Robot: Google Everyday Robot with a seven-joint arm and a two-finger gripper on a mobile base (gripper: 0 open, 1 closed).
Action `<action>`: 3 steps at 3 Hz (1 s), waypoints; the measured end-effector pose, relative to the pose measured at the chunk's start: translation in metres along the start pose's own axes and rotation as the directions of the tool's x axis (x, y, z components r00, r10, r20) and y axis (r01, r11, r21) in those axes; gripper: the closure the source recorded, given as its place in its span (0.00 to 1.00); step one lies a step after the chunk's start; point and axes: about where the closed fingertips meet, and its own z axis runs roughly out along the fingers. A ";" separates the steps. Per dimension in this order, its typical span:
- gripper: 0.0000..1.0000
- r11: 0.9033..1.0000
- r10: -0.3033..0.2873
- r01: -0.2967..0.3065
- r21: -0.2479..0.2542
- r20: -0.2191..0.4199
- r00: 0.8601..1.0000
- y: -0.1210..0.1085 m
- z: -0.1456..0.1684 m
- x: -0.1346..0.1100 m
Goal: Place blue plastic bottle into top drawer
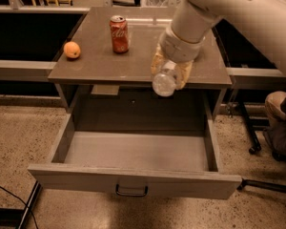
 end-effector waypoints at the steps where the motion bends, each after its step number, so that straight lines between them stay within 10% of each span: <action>1: 1.00 1.000 -0.001 0.001 0.001 0.000 1.000 -0.001 0.000 0.000; 3: 1.00 0.991 -0.067 0.062 0.118 0.041 0.997 0.008 -0.021 -0.091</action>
Offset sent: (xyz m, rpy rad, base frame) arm -0.0855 0.0325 0.0128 0.1745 -0.0786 0.0895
